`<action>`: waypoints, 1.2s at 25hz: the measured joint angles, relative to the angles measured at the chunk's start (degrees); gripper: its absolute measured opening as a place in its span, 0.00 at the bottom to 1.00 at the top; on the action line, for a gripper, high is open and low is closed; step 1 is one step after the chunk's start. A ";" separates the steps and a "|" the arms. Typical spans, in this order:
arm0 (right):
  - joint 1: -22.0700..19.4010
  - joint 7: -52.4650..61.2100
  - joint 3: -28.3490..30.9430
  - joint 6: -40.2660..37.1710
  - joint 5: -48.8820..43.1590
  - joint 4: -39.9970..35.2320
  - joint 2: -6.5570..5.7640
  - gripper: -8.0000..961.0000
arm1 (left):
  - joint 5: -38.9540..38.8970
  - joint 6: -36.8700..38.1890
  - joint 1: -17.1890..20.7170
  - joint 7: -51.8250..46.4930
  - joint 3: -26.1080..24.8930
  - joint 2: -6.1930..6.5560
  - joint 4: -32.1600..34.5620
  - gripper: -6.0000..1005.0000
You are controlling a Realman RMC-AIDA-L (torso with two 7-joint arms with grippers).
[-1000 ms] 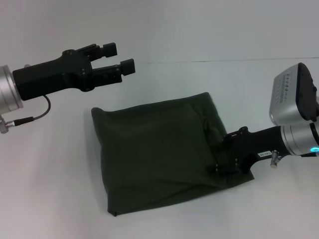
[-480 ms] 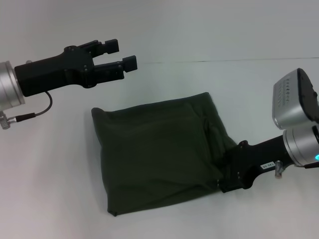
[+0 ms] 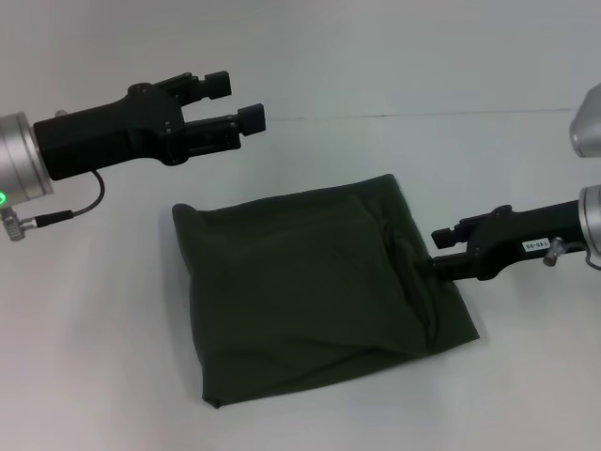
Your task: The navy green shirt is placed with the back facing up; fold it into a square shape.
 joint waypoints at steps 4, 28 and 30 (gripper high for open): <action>0.40 3.61 -0.82 2.57 -2.07 0.65 0.28 0.67 | 0.00 0.11 -0.14 0.10 0.07 -0.02 -0.04 0.88; 2.18 13.36 -3.90 3.40 -6.46 7.02 -0.28 0.67 | 0.00 0.74 -0.30 1.37 1.06 -0.19 -0.16 0.88; 2.20 13.37 -3.74 2.23 -6.42 7.11 -0.29 0.67 | 0.00 0.79 -0.28 1.37 1.06 -0.19 -0.16 0.88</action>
